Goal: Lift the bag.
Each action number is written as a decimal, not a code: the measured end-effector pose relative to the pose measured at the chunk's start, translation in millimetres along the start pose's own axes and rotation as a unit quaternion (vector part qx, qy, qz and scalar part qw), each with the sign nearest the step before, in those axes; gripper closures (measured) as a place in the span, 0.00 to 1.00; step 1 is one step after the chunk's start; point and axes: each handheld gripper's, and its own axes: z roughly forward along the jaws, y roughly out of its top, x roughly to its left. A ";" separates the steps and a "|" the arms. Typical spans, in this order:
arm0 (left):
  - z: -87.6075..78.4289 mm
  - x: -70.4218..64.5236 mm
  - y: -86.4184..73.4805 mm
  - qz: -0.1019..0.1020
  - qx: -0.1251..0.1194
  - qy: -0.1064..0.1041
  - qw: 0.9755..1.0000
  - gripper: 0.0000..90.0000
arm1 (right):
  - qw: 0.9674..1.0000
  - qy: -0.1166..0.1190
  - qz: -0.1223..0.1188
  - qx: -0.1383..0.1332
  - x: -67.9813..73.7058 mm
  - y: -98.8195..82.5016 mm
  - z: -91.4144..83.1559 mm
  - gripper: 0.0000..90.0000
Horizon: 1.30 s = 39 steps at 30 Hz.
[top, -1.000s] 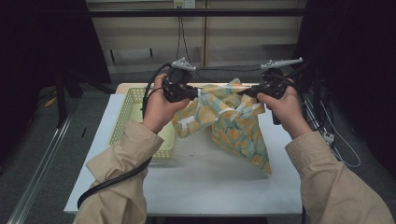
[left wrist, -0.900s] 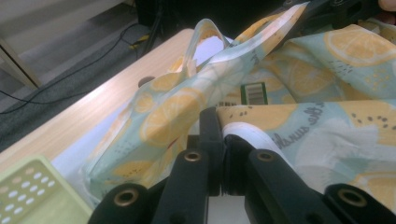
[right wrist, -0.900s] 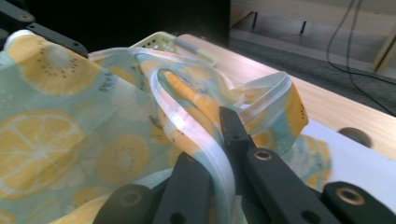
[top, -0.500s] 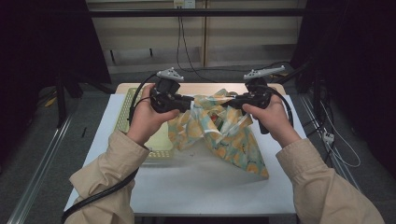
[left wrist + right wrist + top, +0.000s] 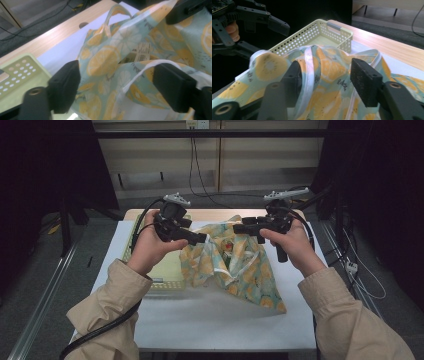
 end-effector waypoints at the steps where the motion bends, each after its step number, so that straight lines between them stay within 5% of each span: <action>1: -1.4 1.4 -0.8 0.001 0.003 0.000 1.000 0.22 | 1.000 0.000 -0.001 0.001 0.7 0.8 -0.5 0.46; 6: -8.8 11.7 -9.3 -0.004 0.010 0.010 1.000 0.16 | 1.000 -0.006 -0.005 0.002 0.1 1.6 -3.4 0.43; 12: -9.2 20.2 -23.7 0.007 0.016 -0.015 1.000 0.07 | 1.000 -0.011 -0.004 -0.002 -5.6 -2.9 -10.2 0.41; 23: -11.4 24.9 -51.3 0.012 0.019 -0.055 0.998 0.08 | 1.000 -0.021 0.000 0.000 -20.5 -23.0 -32.5 0.38; 28: -14.2 22.4 -65.6 0.011 0.020 -0.055 0.998 0.10 | 0.999 -0.033 -0.006 -0.002 -24.2 -26.5 -45.7 0.37; 39: -12.6 18.7 -99.0 0.005 0.028 -0.060 0.998 0.10 | 0.999 -0.042 -0.015 0.025 -35.5 -69.7 -44.5 0.34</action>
